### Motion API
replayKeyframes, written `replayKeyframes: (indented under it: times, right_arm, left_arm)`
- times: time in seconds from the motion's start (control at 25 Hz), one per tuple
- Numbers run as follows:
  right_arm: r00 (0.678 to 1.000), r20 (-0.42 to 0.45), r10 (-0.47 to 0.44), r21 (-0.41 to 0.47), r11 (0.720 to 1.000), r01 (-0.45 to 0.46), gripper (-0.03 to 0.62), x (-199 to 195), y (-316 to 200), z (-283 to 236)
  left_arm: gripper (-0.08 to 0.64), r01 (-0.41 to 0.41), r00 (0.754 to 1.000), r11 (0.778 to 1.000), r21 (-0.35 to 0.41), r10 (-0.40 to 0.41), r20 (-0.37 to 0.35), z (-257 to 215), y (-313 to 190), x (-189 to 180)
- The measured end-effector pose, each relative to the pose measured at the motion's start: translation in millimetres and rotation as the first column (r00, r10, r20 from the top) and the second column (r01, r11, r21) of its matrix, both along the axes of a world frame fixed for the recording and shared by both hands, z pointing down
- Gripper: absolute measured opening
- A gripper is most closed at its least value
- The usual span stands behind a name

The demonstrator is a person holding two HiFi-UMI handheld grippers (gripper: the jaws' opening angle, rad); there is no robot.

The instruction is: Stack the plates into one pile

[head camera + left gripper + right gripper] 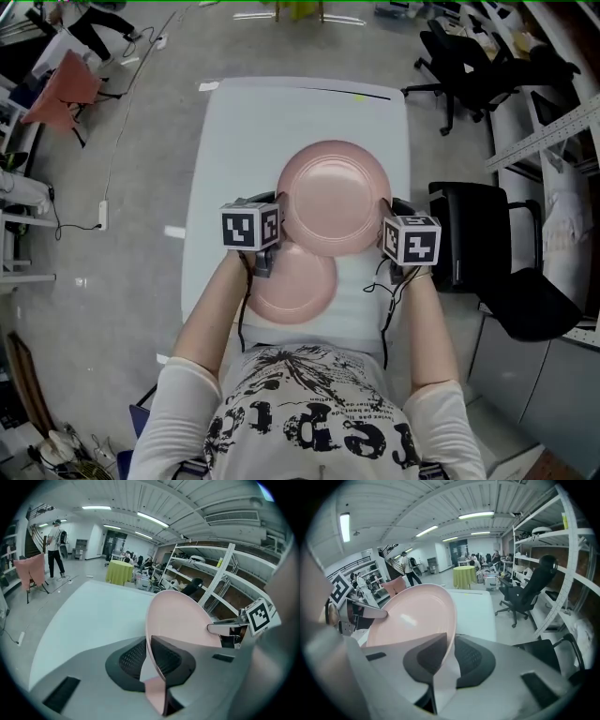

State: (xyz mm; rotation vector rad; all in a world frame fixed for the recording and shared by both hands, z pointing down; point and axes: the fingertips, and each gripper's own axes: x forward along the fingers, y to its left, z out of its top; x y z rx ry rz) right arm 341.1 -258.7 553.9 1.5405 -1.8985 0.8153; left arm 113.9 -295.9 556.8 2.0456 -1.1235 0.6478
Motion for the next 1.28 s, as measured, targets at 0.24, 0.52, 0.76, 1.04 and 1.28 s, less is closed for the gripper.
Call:
replayKeyframes:
  times: [0.24, 0.52, 0.76, 1.04, 1.28]
  right_arm:
    - [0.999, -0.023, 0.030, 0.020, 0.999, -0.030, 0.058, -53.4, 50.4, -21.5]
    - [0.998, -0.050, 0.022, 0.009, 1.000, -0.021, 0.058, -113.6, 107.1, -29.5]
    - [0.998, -0.053, 0.043, 0.000, 0.999, -0.043, 0.058, -151.5, 151.1, -28.6]
    - [0.997, -0.029, 0.073, -0.031, 0.997, -0.074, 0.058, -172.8, 191.3, -14.7]
    - [0.995, -0.018, 0.101, -0.061, 0.993, -0.101, 0.058, -177.5, 212.6, 0.7]
  left_arm:
    - [0.037, -0.015, 0.999, 1.000, 0.017, 0.016, -0.035, -19.1, 45.5, -52.9]
    - [0.037, -0.025, 0.999, 1.000, 0.019, 0.026, -0.045, -22.9, 97.5, -112.0]
    - [0.037, -0.044, 0.998, 0.999, 0.013, 0.045, -0.049, -21.0, 139.7, -149.5]
    - [0.037, -0.066, 0.997, 0.998, -0.002, 0.065, -0.043, -11.1, 175.5, -169.9]
    - [0.038, -0.073, 0.997, 0.997, -0.029, 0.072, -0.035, 2.2, 195.9, -174.6]
